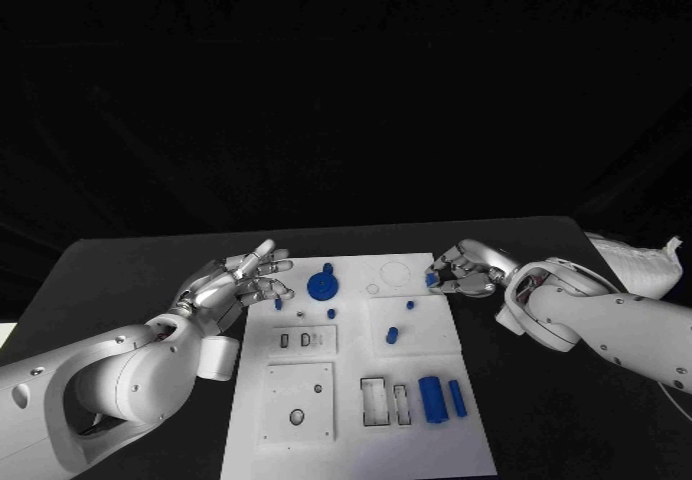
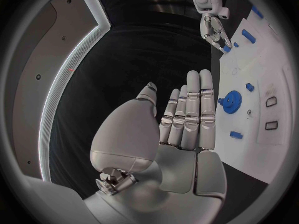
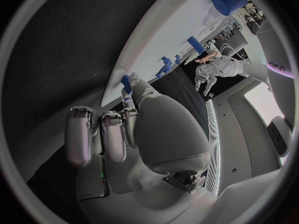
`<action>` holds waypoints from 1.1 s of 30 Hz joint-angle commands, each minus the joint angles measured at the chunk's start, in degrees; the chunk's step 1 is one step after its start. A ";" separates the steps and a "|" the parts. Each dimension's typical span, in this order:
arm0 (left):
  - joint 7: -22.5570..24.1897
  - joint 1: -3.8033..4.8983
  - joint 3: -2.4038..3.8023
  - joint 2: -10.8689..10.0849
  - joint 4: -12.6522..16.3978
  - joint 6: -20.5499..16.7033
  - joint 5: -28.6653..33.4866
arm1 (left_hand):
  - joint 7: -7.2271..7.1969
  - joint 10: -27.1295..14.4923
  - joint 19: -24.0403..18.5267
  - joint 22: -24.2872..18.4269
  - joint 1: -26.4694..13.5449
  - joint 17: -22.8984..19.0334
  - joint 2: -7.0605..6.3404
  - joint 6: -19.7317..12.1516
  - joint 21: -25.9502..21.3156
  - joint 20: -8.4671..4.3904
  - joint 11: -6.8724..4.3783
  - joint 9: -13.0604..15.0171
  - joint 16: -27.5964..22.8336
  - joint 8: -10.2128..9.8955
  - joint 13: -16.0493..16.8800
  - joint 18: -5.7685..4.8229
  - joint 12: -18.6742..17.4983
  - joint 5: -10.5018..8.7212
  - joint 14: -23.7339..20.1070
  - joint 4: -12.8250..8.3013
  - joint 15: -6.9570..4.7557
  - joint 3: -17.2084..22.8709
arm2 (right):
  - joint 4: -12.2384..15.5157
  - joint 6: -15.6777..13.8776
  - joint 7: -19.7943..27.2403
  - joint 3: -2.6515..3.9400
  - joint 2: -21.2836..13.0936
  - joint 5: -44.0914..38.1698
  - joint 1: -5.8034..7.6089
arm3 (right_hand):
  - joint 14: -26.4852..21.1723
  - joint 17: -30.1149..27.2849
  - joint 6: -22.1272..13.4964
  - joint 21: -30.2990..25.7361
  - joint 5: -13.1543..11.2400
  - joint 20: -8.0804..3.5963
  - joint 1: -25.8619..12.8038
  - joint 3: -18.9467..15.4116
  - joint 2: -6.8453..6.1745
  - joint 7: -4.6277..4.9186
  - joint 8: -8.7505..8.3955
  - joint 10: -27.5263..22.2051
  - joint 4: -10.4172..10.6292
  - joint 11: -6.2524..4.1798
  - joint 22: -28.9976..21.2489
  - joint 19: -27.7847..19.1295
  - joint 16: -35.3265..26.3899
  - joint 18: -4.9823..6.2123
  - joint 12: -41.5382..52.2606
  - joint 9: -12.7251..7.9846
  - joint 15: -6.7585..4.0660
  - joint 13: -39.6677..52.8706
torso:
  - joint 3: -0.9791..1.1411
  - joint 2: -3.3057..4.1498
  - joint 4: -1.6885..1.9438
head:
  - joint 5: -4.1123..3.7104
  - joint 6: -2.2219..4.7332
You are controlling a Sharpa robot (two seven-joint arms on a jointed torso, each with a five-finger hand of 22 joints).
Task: Assemble the parts on the task board
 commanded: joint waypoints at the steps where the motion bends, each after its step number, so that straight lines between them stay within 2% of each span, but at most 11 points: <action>1: 0.14 0.02 0.02 0.02 0.15 1.11 0.04 | 0.13 -0.14 -0.32 -0.07 0.51 0.05 0.09 -0.13 -0.13 -0.08 0.01 0.01 -0.27 -0.09 -0.04 0.10 -0.02 -0.07 -0.40 -0.46 -0.07 -0.01 | 0.10 -1.24 0.21 0.00 0.16 -0.41 -0.10 | 5.52 13.46 1.46 0.28 0.93 -0.66 -0.67 0.59 0.63 -0.83 0.38 2.03 -0.01 -0.68 0.26 0.61 0.36 -1.22 0.46 0.40 -0.57 4.63 | 0.00 -0.01 0.01 | -0.02 -0.02; 6: 0.12 0.02 0.02 0.03 0.08 1.18 0.04 | 0.17 -0.19 -0.35 -0.07 0.57 0.07 0.14 -0.17 -0.13 -0.08 0.04 0.00 -0.30 -0.11 -0.05 0.10 -0.04 -0.06 -0.40 -0.52 -0.06 0.03 | 1.47 -3.72 -0.48 0.31 0.21 0.27 -0.04 | 5.59 13.80 2.05 0.46 2.75 -0.93 -2.47 0.97 0.08 -1.17 0.44 2.24 0.19 -0.99 0.58 0.76 0.54 -1.28 0.79 0.46 -0.79 4.85 | -0.02 -0.07 0.08 | 0.11 -0.09; 13: 0.13 0.01 0.02 0.20 -0.53 1.25 0.04 | 0.19 -0.23 -0.36 -0.08 0.63 0.08 0.16 -0.20 -0.12 -0.07 0.05 0.00 -0.33 -0.13 -0.06 0.10 -0.05 -0.06 -0.39 -0.56 -0.05 0.06 | 6.49 -5.97 -4.38 0.75 0.20 -0.65 0.96 | 5.61 13.89 2.24 0.39 3.68 -1.03 -3.30 1.20 -0.04 -1.31 0.43 2.30 0.38 -1.11 0.43 0.73 0.59 -1.25 0.86 0.50 -0.89 4.91 | -0.16 -0.28 0.13 | 0.42 -0.46; 15: 0.15 0.01 0.01 0.32 -0.82 1.29 0.04 | 0.19 -0.23 -0.36 -0.08 0.63 0.08 0.16 -0.20 -0.12 -0.07 0.05 0.00 -0.33 -0.13 -0.06 0.10 -0.05 -0.06 -0.39 -0.56 -0.05 0.06 | 7.75 -6.25 -5.81 0.78 0.47 -1.54 1.35 | 5.62 13.91 2.27 0.38 3.70 -1.04 -3.33 1.23 -0.02 -1.32 0.44 2.31 0.39 -1.12 0.42 0.72 0.60 -1.25 0.88 0.50 -0.90 4.92 | -0.24 -0.41 0.17 | 0.50 -0.57; 20: 0.25 0.00 0.01 0.81 -2.06 1.35 0.04 | 0.19 -0.23 -0.36 -0.08 0.63 0.08 0.16 -0.20 -0.12 -0.07 0.05 0.00 -0.33 -0.13 -0.06 0.10 -0.05 -0.06 -0.39 -0.56 -0.05 0.06 | 10.33 -6.26 -9.69 0.78 2.55 -4.68 2.18 | 5.63 13.94 2.40 0.36 3.62 -1.07 -3.59 1.35 0.05 -1.39 0.48 2.35 0.46 -1.17 0.38 0.72 0.61 -1.24 0.95 0.54 -0.94 4.97 | -0.62 -0.96 0.47 | 0.91 -1.14; 24: 0.35 -0.01 0.00 1.08 -3.00 1.41 0.04 | 0.19 -0.23 -0.36 -0.08 0.63 0.08 0.16 -0.20 -0.12 -0.07 0.05 0.00 -0.33 -0.13 -0.06 0.10 -0.05 -0.06 -0.39 -0.56 -0.05 0.06 | 11.22 -5.43 -11.82 0.26 5.22 -6.99 2.33 | 5.62 13.92 2.48 0.37 3.58 -1.09 -3.74 1.41 0.08 -1.43 0.51 2.37 0.51 -1.20 0.39 0.72 0.60 -1.24 0.96 0.57 -0.96 4.98 | -0.90 -1.21 0.68 | 1.59 -1.62; 25: 0.37 -0.01 0.00 1.13 -3.20 1.42 0.04 | 0.19 -0.23 -0.36 -0.08 0.63 0.08 0.16 -0.20 -0.12 -0.07 0.05 0.00 -0.33 -0.13 -0.06 0.10 -0.05 -0.06 -0.39 -0.56 -0.05 0.06 | 11.35 -5.22 -12.33 0.06 5.93 -7.50 2.30 | 5.62 13.92 2.51 0.36 3.57 -1.10 -3.80 1.42 0.08 -1.44 0.51 2.38 0.53 -1.21 0.37 0.72 0.60 -1.24 0.99 0.57 -0.97 5.00 | -0.99 -1.32 0.78 | 2.04 -1.98; 27: 0.41 -0.01 0.00 1.20 -3.52 1.43 0.04 | 0.19 -0.24 -0.38 -0.08 0.68 0.09 0.18 -0.22 -0.12 -0.06 0.06 -0.01 -0.36 -0.13 -0.06 0.10 -0.05 -0.05 -0.40 -0.62 -0.04 0.08 | 11.48 -4.65 -13.36 -0.24 7.24 -8.36 2.17 | 5.61 13.88 2.51 0.36 3.58 -1.11 -3.84 1.44 0.09 -1.44 0.51 2.40 0.55 -1.21 0.38 0.72 0.58 -1.24 1.02 0.58 -0.98 5.01 | -1.09 -1.39 0.86 | 2.39 -1.95; 33: 0.47 -0.01 0.00 1.52 -4.33 1.55 0.04 | 0.19 -0.24 -0.38 -0.08 0.68 0.09 0.18 -0.22 -0.12 -0.06 0.06 -0.01 -0.36 -0.13 -0.06 0.10 -0.05 -0.05 -0.40 -0.62 -0.04 0.08 | 11.37 -2.89 -16.12 -0.94 11.66 -12.54 0.36 | 5.60 13.81 2.29 0.32 3.88 -1.16 -4.30 1.63 0.13 -1.42 0.32 2.61 0.71 -1.23 0.31 0.71 0.54 -1.23 1.45 0.53 -1.01 5.27 | -1.46 -1.68 1.16 | 3.59 -2.69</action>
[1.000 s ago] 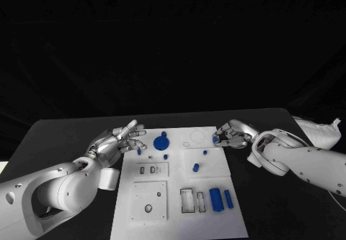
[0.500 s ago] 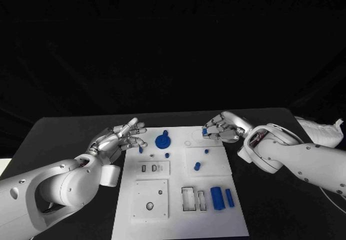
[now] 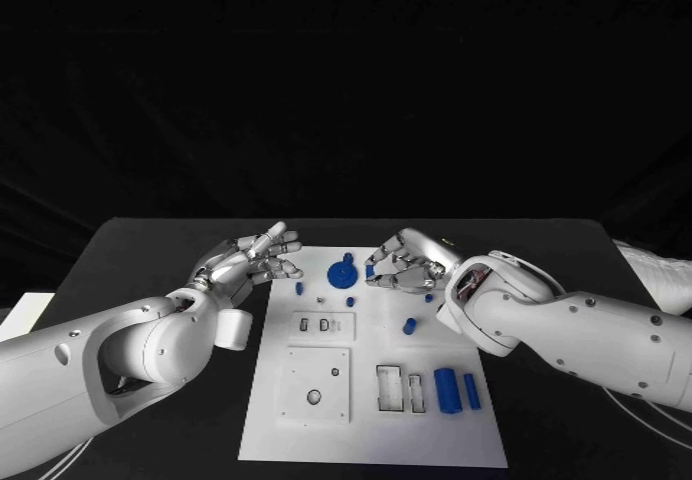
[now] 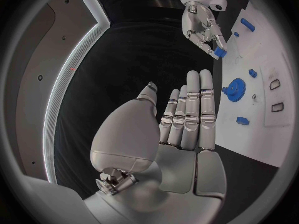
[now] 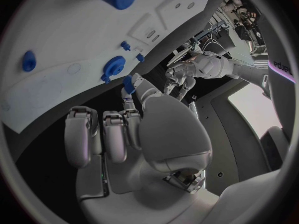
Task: Assemble the parts on the task board
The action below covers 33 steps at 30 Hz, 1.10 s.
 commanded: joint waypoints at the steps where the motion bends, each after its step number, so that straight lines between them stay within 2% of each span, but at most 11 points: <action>1: 0.55 0.01 0.02 0.23 -0.29 1.39 0.04 | 0.19 -0.25 -0.38 -0.08 0.46 0.05 -0.04 -0.22 -0.12 -0.06 0.06 -0.01 -0.36 -0.13 -0.06 0.11 -0.05 -0.05 -0.40 -0.29 -0.04 0.07 | -0.15 2.26 -4.00 -0.40 1.94 -6.48 -1.09 | 5.79 13.80 2.15 0.11 0.41 -0.36 -0.22 0.36 0.38 -1.51 0.08 2.61 -0.05 -0.43 -0.06 0.72 0.22 -0.33 0.24 0.11 -0.42 10.65 | -0.34 -0.25 0.28 | 0.71 -0.53; 4: 0.58 0.01 0.03 0.31 -0.42 1.40 0.04 | 0.19 -0.25 -0.38 -0.08 0.46 0.05 -0.04 -0.22 -0.12 -0.06 0.06 -0.01 -0.36 -0.13 -0.06 0.11 -0.05 -0.05 -0.40 -0.29 -0.04 0.07 | -0.39 2.77 -4.29 -0.69 3.34 -8.82 -2.00 | 5.79 13.82 2.14 0.11 0.43 -0.36 -0.23 0.37 0.38 -1.51 0.07 2.61 -0.05 -0.43 -0.06 0.72 0.23 -0.33 0.24 0.11 -0.42 10.65 | -0.48 -0.23 0.35 | 0.88 -0.77; 11: 0.59 0.02 0.03 0.36 -0.46 1.49 0.04 | 0.19 -0.25 -0.38 -0.08 0.46 0.05 -0.04 -0.22 -0.12 -0.06 0.06 -0.01 -0.36 -0.13 -0.06 0.11 -0.05 -0.05 -0.40 -0.29 -0.04 0.07 | -0.72 3.82 -4.94 -1.11 5.52 -11.97 -3.55 | 5.77 13.74 2.12 0.12 0.52 -0.37 -0.34 0.42 0.36 -1.50 0.04 2.60 -0.02 -0.42 -0.05 0.73 0.19 -0.33 0.22 0.10 -0.42 10.64 | -0.38 -0.23 0.32 | 1.63 -1.49; 21: 0.56 0.02 0.03 0.35 -0.37 1.60 0.04 | 0.19 -0.25 -0.38 -0.08 0.46 0.05 -0.04 -0.22 -0.12 -0.06 0.06 -0.01 -0.36 -0.13 -0.06 0.11 -0.05 -0.05 -0.40 -0.29 -0.04 0.07 | -1.13 4.85 -5.52 -1.32 6.88 -13.50 -4.25 | 5.77 13.71 2.11 0.08 0.60 -0.38 -0.69 0.44 0.24 -1.47 -0.01 2.61 0.08 -0.41 -0.11 0.71 0.17 -0.32 0.22 0.11 -0.42 10.65 | -0.28 -0.22 0.30 | 2.06 -1.93; 33: 0.47 0.02 0.03 0.41 -0.36 1.63 0.04 | 0.19 -0.25 -0.38 -0.08 0.46 0.05 -0.04 -0.22 -0.12 -0.06 0.06 -0.01 -0.36 -0.13 -0.06 0.11 -0.05 -0.05 -0.40 -0.29 -0.04 0.07 | -2.13 6.00 -5.77 -1.48 7.97 -13.94 -4.83 | 5.76 13.68 2.12 0.07 0.63 -0.39 -0.97 0.46 0.18 -1.47 -0.04 2.59 0.19 -0.40 -0.12 0.71 0.15 -0.32 0.18 0.11 -0.42 10.63 | -0.27 -0.18 0.24 | 2.16 -2.28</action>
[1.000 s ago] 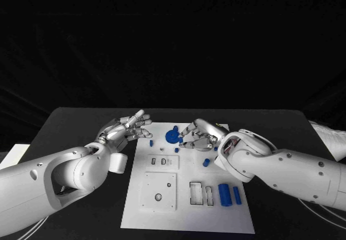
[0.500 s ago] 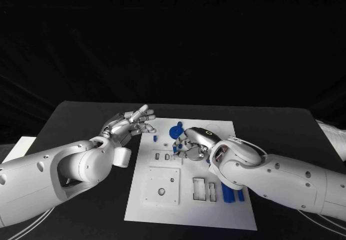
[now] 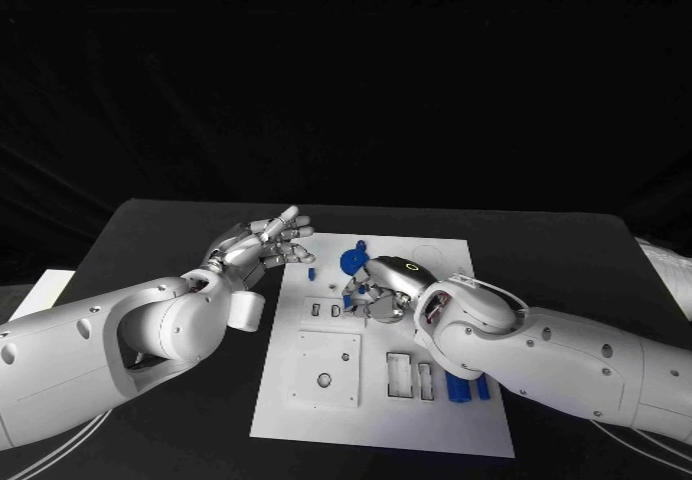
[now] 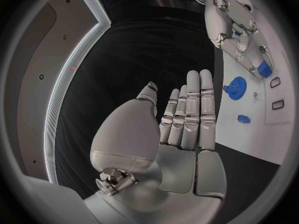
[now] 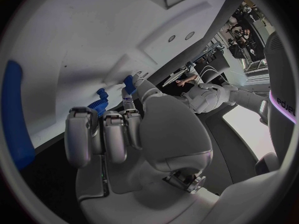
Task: Assemble the parts on the task board
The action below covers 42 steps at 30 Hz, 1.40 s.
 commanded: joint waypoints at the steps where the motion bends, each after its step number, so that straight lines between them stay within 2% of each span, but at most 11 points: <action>1: 0.43 0.02 0.03 0.12 0.09 1.27 0.04 | 0.19 -0.24 -0.38 -0.08 0.47 0.07 -0.04 -0.22 -0.12 -0.06 0.05 -0.01 -0.36 -0.13 -0.06 0.11 -0.05 -0.05 -0.40 -0.29 -0.04 0.07 | -0.29 2.04 -0.72 -0.18 0.15 -1.27 -0.36 | 5.77 13.69 1.98 0.07 0.16 -0.40 -0.43 0.28 0.44 -1.36 0.15 2.58 -0.02 -0.41 -0.01 0.72 0.15 -0.33 0.19 0.12 -0.43 10.63 | 0.03 0.05 -0.04 | 0.02 -0.13; 17: 0.36 0.02 0.03 0.04 0.03 1.30 0.04 | 0.19 -0.24 -0.38 -0.08 0.47 0.07 -0.04 -0.22 -0.12 -0.06 0.05 -0.01 -0.36 -0.13 -0.06 0.11 -0.05 -0.05 -0.40 -0.29 -0.04 0.07 | 0.05 4.92 -1.10 -0.25 0.04 -2.28 -0.61 | 5.75 13.62 1.85 0.00 0.15 -0.39 -1.11 0.24 -0.10 -1.31 -0.02 2.47 0.10 -0.38 -0.12 0.68 0.11 -0.31 -0.03 0.10 -0.40 10.51 | 0.01 0.02 -0.09 | 0.00 -0.54; 28: 0.34 0.02 0.03 -0.05 0.07 1.28 0.04 | 0.20 -0.26 -0.45 -0.09 0.55 0.12 0.02 -0.24 -0.11 -0.02 0.07 -0.01 -0.47 -0.13 -0.06 0.11 -0.04 -0.07 -0.41 -0.42 -0.02 0.11 | 0.18 5.70 -1.50 -0.38 -0.10 -2.95 -0.67 | 5.70 13.40 1.48 -0.16 0.72 -0.33 -2.08 0.10 -1.37 -1.12 -0.39 2.24 0.14 -0.24 -0.37 0.60 -0.01 -0.26 -0.49 0.01 -0.31 10.29 | -0.01 0.02 -0.03 | -0.08 -0.76; 42: 0.19 0.02 0.03 -0.11 0.06 1.35 0.04 | 0.20 -0.26 -0.45 -0.09 0.55 0.12 0.02 -0.24 -0.11 -0.02 0.07 -0.01 -0.47 -0.13 -0.06 0.11 -0.04 -0.07 -0.41 -0.42 -0.02 0.11 | 0.19 3.37 -2.67 -0.42 0.12 -4.36 -0.70 | 5.67 13.29 -1.99 -0.57 0.46 0.45 -5.34 -1.71 -4.72 0.26 -1.55 0.40 1.35 0.97 -0.99 0.36 -0.09 -0.17 -4.16 -0.82 0.67 8.26 | -0.02 0.01 -0.05 | -0.12 -0.81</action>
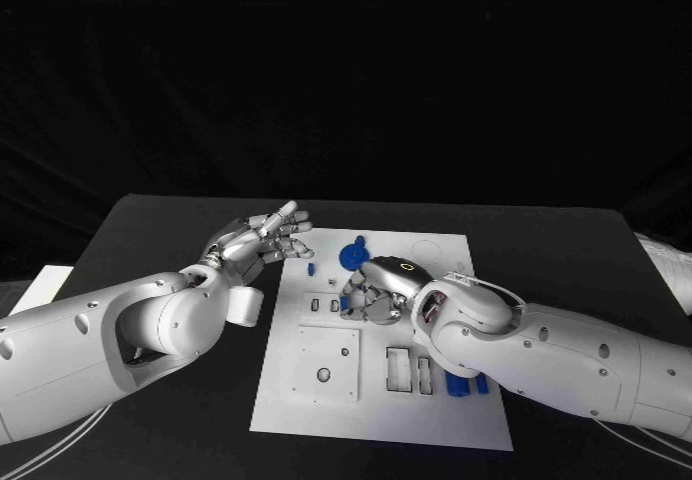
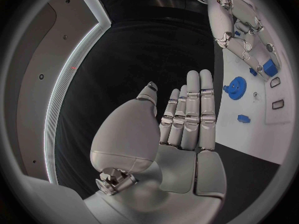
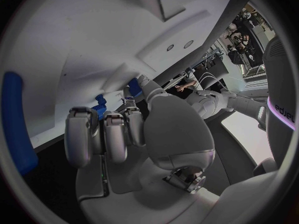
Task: Assemble the parts on the task board
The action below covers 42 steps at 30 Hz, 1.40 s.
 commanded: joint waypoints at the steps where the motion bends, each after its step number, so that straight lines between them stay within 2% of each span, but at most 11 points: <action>1: 0.23 0.02 0.03 0.02 0.08 1.22 0.04 | 0.21 -0.26 -0.45 -0.09 0.55 0.06 0.01 -0.24 -0.11 -0.02 0.07 -0.01 -0.18 -0.13 -0.06 0.11 -0.04 -0.07 -0.41 -0.26 -0.02 -0.05 | -0.31 1.08 -1.95 -0.30 0.02 -1.40 -0.36 | 5.45 13.30 -0.87 -0.39 -0.69 0.52 -0.45 -0.65 -0.74 0.23 -0.19 0.13 0.16 0.54 -0.14 0.34 -0.10 -0.16 -1.13 -0.17 0.53 8.07 | 0.01 0.00 -0.02 | -0.07 0.06; 13: 0.13 0.02 0.03 -0.02 0.10 1.30 0.04 | 0.21 -0.26 -0.45 -0.09 0.55 0.06 0.01 -0.24 -0.11 -0.02 0.07 -0.01 -0.18 -0.13 -0.06 0.11 -0.04 -0.07 -0.41 -0.26 -0.02 -0.05 | -0.11 -1.06 -2.10 -0.32 0.10 -2.03 -0.37 | 5.42 13.17 -3.00 -0.62 -3.02 1.00 -2.54 -2.93 -1.92 0.59 -0.02 -0.54 2.02 0.95 -0.46 0.21 -0.18 -0.08 -2.25 -0.37 0.94 7.31 | 0.04 0.00 -0.02 | -0.26 0.10; 21: -0.25 0.02 0.02 0.03 -0.24 1.70 -0.54 | -0.29 0.63 -0.37 -0.06 0.88 0.28 0.58 0.29 0.08 -0.12 -0.32 0.08 -0.40 0.07 0.11 0.23 0.35 -0.05 0.04 -0.59 -0.28 0.32 | 1.49 -9.31 -0.51 -0.30 -0.75 -2.80 -0.71 | 5.40 13.12 -4.80 -0.83 -5.19 1.34 -3.82 -7.16 -3.32 1.04 0.00 -1.24 5.58 1.39 -0.76 0.10 -0.23 -0.02 -3.28 -0.36 1.31 6.55 | 0.12 -0.03 -0.03 | -0.31 0.10; 25: -2.11 0.02 0.02 0.12 -0.88 1.76 -3.00 | -1.01 4.98 2.15 0.72 0.71 1.59 0.40 1.24 1.98 -1.15 -1.51 0.14 1.13 0.21 1.07 0.28 1.93 -0.09 4.17 -0.83 -1.61 0.22 | 3.10 -15.48 6.37 -0.07 -2.35 1.35 -0.76 | 5.31 12.77 -5.73 -1.19 -5.51 1.54 -2.63 -8.40 -3.41 1.32 -0.04 -1.57 7.28 1.64 -1.36 -0.14 -0.45 0.09 -3.69 -0.37 1.51 6.24 | 0.20 -0.15 -0.09 | -0.23 0.27; 28: -5.95 0.03 0.02 0.30 -1.60 1.61 -7.07 | -1.87 10.81 5.20 2.57 0.43 4.87 -0.19 2.88 5.47 -2.59 -2.96 0.40 5.59 0.69 2.98 0.29 4.72 -0.10 8.90 -0.91 -3.03 -0.07 | 4.07 -17.05 14.64 0.44 -4.24 9.73 -0.20 | 4.93 11.37 -7.78 -2.49 -6.68 1.92 -1.44 -9.40 -2.72 1.92 -0.06 -2.65 9.25 2.17 -3.50 -1.09 -1.35 0.50 -5.24 -0.43 2.00 5.26 | 0.21 -0.39 -0.01 | -0.30 0.38; 29: -7.97 0.04 0.02 0.35 -1.84 1.76 -8.80 | -2.32 12.91 6.24 3.58 0.18 13.53 -0.53 3.41 7.22 -3.11 -3.59 0.51 15.56 0.84 4.00 0.21 6.11 -0.13 11.75 -0.82 -3.75 -0.29 | 4.37 -16.62 17.16 0.62 -5.03 13.50 0.20 | 4.67 10.42 -7.73 -3.16 -6.75 2.00 -1.06 -9.56 -2.39 1.90 0.06 -3.12 9.48 2.23 -4.63 -1.57 -1.96 0.73 -5.97 -0.35 2.04 4.81 | 0.26 -0.50 -0.01 | -0.30 0.35; 31: -12.40 0.09 0.03 0.44 -2.37 2.33 -12.75 | -3.37 16.51 9.13 8.35 -0.35 36.39 -1.47 4.46 13.06 -4.50 -4.98 0.91 41.00 1.42 7.05 -0.12 10.06 -0.22 16.81 -0.74 -4.85 -0.92 | 4.94 -15.24 20.78 0.88 -6.77 21.16 1.15 | 4.44 9.61 -7.49 -3.82 -6.55 2.05 -0.01 -9.58 -1.72 1.87 0.22 -3.76 9.28 2.17 -5.66 -2.03 -2.52 0.92 -6.93 -0.25 1.99 4.21 | 0.40 -0.86 0.04 | -0.17 0.41; 33: -16.44 0.22 0.04 0.53 -2.86 3.50 -16.18 | -4.19 17.43 12.36 17.98 -0.93 45.83 -1.94 4.93 21.01 -5.14 -5.45 1.30 51.20 2.10 9.83 -1.39 13.41 -0.17 18.11 -0.50 -5.46 -1.42 | 5.35 -13.51 22.61 1.02 -8.25 26.78 2.06 | 4.20 8.75 -7.58 -4.57 -6.07 2.05 0.98 -9.60 -1.32 1.89 0.19 -4.56 8.83 2.16 -6.86 -2.52 -3.13 1.14 -8.20 -0.25 1.96 3.42 | 0.48 -1.11 0.09 | -0.17 0.32; 35: -22.01 0.66 0.04 0.73 -3.62 5.71 -20.97 | -4.98 16.14 15.61 30.81 -3.64 55.17 -2.32 5.16 31.53 -6.20 -6.33 2.49 60.98 4.10 17.55 -2.91 22.38 -0.35 18.99 1.36 -5.39 -2.94 | 5.86 -11.78 24.14 1.15 -10.31 33.23 3.39 | 4.07 8.26 -7.60 -5.02 -5.47 2.03 1.65 -9.72 -0.79 1.87 0.21 -4.99 8.51 2.14 -7.50 -2.77 -3.51 1.26 -8.87 -0.23 1.94 2.95 | 0.61 -1.44 0.08 | -0.05 0.22; 39: -34.41 2.60 0.05 1.91 -5.43 10.80 -33.03 | -5.49 12.18 20.29 45.62 -4.44 60.98 -2.45 3.82 42.12 -7.12 -7.59 6.84 66.61 10.65 45.74 -5.06 52.17 -0.52 20.17 3.46 -6.95 -4.49 | 6.55 -9.58 25.34 1.30 -15.06 42.52 6.21 | 4.07 8.11 -7.45 -5.21 -4.16 1.96 2.22 -10.14 -0.18 1.79 0.32 -5.01 8.11 2.05 -7.66 -2.75 -3.70 1.27 -8.92 -0.17 1.86 2.77 | 0.84 -2.28 0.11 | -0.08 -0.03; 42: -44.01 4.28 0.04 3.48 -7.05 16.25 -41.60 | -5.82 10.46 20.31 46.23 -4.59 60.89 -0.75 2.88 42.10 -6.87 -7.09 8.40 66.52 12.84 48.23 -5.08 54.45 -0.18 20.14 4.45 -6.95 -4.08 | 6.15 -9.17 25.37 1.33 -17.93 46.03 7.88 | 4.08 8.07 -7.37 -5.30 -3.21 1.89 2.51 -10.44 0.12 1.73 0.35 -4.99 7.84 1.99 -7.72 -2.70 -3.77 1.27 -8.92 -0.15 1.79 2.67 | 1.00 -2.93 0.09 | -0.09 -0.28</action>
